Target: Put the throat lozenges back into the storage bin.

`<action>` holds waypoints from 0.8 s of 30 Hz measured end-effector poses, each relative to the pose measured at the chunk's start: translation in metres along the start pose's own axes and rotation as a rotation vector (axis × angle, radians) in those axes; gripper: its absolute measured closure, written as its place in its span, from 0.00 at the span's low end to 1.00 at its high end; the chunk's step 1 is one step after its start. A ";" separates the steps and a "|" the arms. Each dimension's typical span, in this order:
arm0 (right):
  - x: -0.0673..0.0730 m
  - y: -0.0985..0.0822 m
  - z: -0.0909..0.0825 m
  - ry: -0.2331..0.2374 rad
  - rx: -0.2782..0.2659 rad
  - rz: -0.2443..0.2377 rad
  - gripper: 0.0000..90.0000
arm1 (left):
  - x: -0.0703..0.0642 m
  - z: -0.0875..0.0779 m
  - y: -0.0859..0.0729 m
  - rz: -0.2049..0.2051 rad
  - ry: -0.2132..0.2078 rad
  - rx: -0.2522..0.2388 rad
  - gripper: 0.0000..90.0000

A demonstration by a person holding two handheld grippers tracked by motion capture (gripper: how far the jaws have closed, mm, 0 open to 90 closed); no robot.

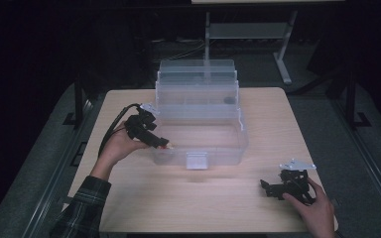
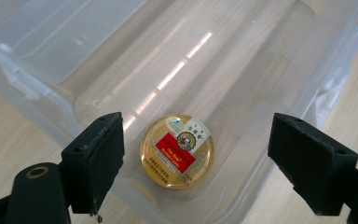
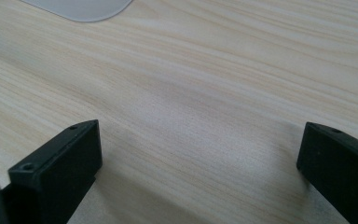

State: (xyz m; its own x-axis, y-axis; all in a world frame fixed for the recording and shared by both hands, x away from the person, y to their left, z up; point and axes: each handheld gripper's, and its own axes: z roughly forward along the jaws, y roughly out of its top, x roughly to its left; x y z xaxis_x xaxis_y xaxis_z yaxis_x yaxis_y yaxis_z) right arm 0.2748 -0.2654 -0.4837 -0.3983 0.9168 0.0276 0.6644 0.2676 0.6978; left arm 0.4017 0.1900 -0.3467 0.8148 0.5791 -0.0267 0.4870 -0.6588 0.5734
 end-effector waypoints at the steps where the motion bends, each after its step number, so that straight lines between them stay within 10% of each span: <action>1: 0.000 0.000 0.000 0.000 0.000 0.000 0.00 | 0.000 -0.003 -0.001 0.002 0.002 -0.003 0.20; 24: 0.000 0.000 0.000 0.000 -0.001 0.000 0.00 | -0.006 -0.029 -0.040 -0.043 0.041 -0.085 0.14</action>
State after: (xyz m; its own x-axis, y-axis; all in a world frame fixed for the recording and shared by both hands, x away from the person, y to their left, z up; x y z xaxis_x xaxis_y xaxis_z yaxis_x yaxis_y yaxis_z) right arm 0.2748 -0.2654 -0.4837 -0.3983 0.9169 0.0270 0.6638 0.2678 0.6983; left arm 0.3681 0.2264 -0.3459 0.7795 0.6260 -0.0202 0.4910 -0.5908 0.6402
